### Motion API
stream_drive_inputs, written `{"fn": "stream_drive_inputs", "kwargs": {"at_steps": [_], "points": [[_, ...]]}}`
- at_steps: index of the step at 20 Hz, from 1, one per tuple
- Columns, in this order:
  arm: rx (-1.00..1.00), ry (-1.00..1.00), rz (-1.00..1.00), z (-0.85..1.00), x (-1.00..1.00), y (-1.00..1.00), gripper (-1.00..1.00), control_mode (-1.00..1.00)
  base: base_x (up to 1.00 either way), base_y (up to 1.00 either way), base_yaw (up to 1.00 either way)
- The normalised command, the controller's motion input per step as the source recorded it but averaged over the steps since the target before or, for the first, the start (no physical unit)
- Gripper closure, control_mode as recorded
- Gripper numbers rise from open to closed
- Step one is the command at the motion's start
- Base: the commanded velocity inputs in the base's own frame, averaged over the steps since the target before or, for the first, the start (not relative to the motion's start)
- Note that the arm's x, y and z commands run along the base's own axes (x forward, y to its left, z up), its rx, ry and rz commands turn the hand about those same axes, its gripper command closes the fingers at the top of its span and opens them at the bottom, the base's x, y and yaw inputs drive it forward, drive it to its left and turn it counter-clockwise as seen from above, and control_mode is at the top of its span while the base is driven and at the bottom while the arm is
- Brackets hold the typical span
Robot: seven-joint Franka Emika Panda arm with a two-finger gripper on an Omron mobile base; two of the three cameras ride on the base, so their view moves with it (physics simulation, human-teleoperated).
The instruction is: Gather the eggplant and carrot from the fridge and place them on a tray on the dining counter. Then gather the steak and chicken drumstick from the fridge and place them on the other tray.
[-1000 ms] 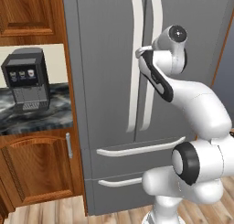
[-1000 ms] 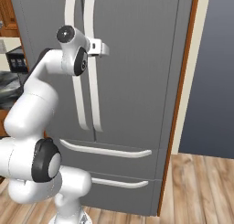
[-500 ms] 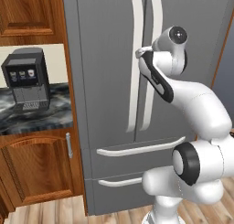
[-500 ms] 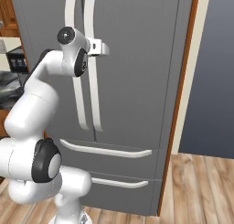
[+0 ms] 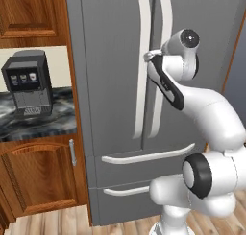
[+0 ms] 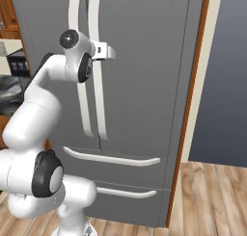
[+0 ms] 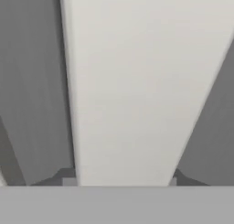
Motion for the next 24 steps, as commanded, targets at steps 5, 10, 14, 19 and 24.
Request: {"fn": "stream_drive_inputs", "kwargs": {"at_steps": [5, 10, 14, 19, 24], "points": [[-0.01, -0.07, -0.02, 0.00, -0.96, -0.27, 1.00, -1.00, 0.00, 0.00, 0.00], [0.00, -0.03, -0.07, 0.01, -1.00, -0.44, 1.00, -1.00, 0.00, 0.00, 0.00], [-0.01, 0.00, -0.14, 0.03, -1.00, -0.52, 1.00, -1.00, 0.00, 0.00, 0.00], [-0.01, 0.00, -0.13, 0.09, -1.00, -0.60, 1.00, -1.00, 0.00, 0.00, 0.00], [0.00, -0.04, -0.10, 0.15, -1.00, -0.39, -1.00, -1.00, 0.00, 0.00, 0.00]]}}
